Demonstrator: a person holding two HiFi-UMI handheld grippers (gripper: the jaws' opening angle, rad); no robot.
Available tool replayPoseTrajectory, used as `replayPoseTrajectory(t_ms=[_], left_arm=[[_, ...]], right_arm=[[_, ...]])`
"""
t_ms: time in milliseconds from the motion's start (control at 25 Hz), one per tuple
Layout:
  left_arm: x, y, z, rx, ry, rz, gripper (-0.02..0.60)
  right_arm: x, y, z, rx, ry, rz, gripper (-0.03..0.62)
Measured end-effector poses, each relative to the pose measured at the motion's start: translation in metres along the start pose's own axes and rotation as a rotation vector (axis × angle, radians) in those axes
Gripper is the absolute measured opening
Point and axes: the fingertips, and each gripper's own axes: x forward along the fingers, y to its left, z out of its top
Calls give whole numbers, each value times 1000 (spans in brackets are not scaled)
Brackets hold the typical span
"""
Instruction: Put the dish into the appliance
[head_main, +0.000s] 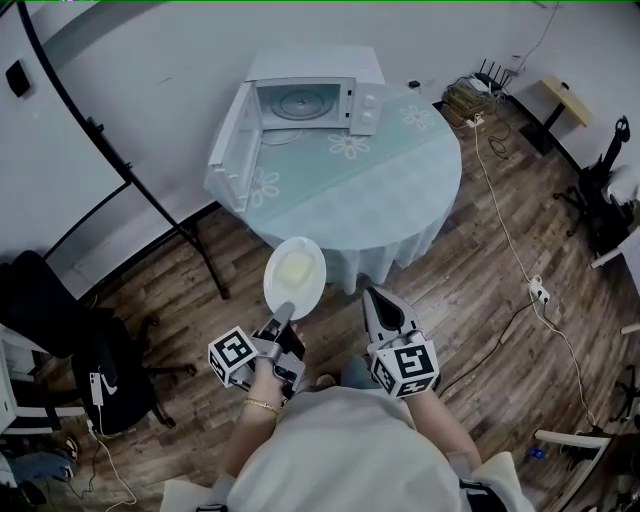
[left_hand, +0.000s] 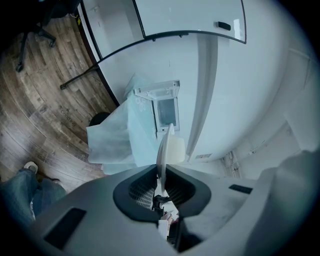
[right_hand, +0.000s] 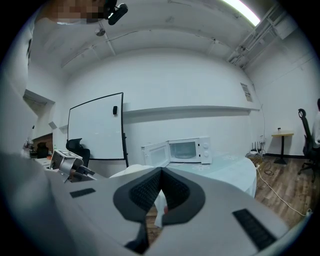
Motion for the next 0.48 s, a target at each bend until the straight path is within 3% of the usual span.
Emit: replayPoseTrajectory(t_ms=[480], left_arm=[[54,-9,28,-14,-9,-11,39]], right_arm=[[53,-35,7,43,-2,31,5]])
